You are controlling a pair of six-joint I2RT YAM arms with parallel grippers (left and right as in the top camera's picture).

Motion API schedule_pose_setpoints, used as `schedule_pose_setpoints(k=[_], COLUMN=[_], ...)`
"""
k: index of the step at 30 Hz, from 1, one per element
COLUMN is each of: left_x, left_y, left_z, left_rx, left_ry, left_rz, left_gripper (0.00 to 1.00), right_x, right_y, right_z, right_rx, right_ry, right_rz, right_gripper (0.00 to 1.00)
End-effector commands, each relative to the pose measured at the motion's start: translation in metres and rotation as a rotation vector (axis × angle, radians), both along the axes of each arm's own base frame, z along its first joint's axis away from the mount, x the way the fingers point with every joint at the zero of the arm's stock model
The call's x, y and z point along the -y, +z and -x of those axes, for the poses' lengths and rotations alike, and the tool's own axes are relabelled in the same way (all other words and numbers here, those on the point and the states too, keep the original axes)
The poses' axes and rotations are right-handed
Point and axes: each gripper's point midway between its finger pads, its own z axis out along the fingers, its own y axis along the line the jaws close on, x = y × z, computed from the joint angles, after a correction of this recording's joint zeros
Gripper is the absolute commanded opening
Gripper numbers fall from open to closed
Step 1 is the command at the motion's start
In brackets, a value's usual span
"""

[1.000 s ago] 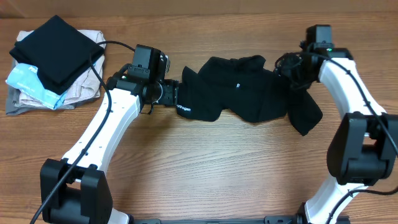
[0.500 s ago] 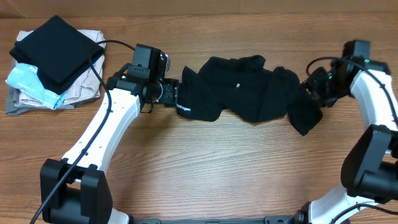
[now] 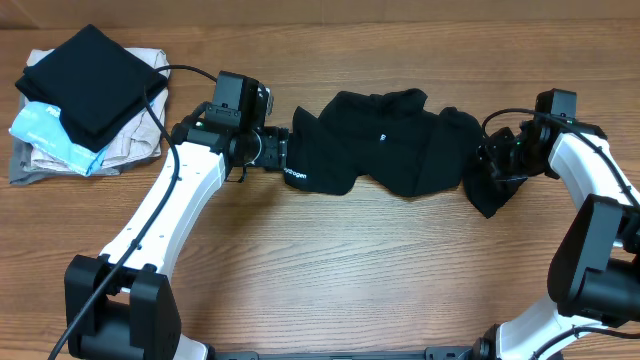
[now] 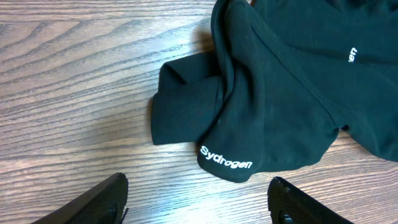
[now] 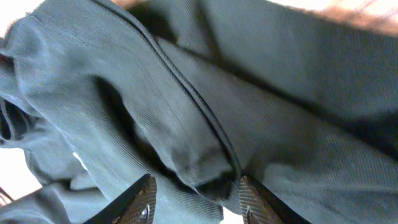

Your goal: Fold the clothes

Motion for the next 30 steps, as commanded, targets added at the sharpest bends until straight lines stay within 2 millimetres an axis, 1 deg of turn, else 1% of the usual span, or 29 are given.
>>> schedule_pose_setpoints(k=[1,6,9,14,18,22,24,28,30], left_x=[0.001,-0.003,-0.004,-0.004,-0.005,-0.007,-0.007,-0.007,-0.007], left_y=[-0.002,-0.003,-0.003,-0.003,-0.003,-0.003,-0.003,-0.003,-0.003], left_z=[0.001,0.000,0.000,0.000,0.000,-0.001,-0.001,-0.001,-0.001], left_rx=[0.003,0.005,0.006,0.007,0.007,0.010,0.010,0.010,0.010], left_ry=[-0.018,-0.006,-0.005,-0.005,-0.002,0.004,0.003,0.003,0.003], left_rz=[-0.013,-0.038,-0.040,-0.040,-0.045,-0.057,-0.057,-0.057,-0.057], left_gripper=[0.75,0.76,0.77,0.78,0.79,0.80,0.81,0.82,0.82], right_x=[0.000,0.000,-0.001,-0.007,-0.006,-0.002,-0.001,-0.001,-0.004], right_y=[-0.003,-0.016,-0.022,-0.018,-0.017,-0.018,-0.019,-0.019,-0.018], right_z=[-0.001,0.008,0.010,0.004,-0.001,-0.001,-0.001,-0.001,0.000], right_rx=[0.008,-0.025,-0.020,0.009,0.031,0.030,0.028,0.028,0.029], right_ry=[-0.019,-0.061,-0.066,-0.055,-0.055,-0.061,-0.062,-0.061,-0.057], right_rz=[-0.001,-0.008,-0.014,-0.052,-0.044,-0.018,-0.015,-0.016,-0.031], right_gripper=[0.47,0.47,0.47,0.45,0.38,0.24,0.23,0.24,0.30])
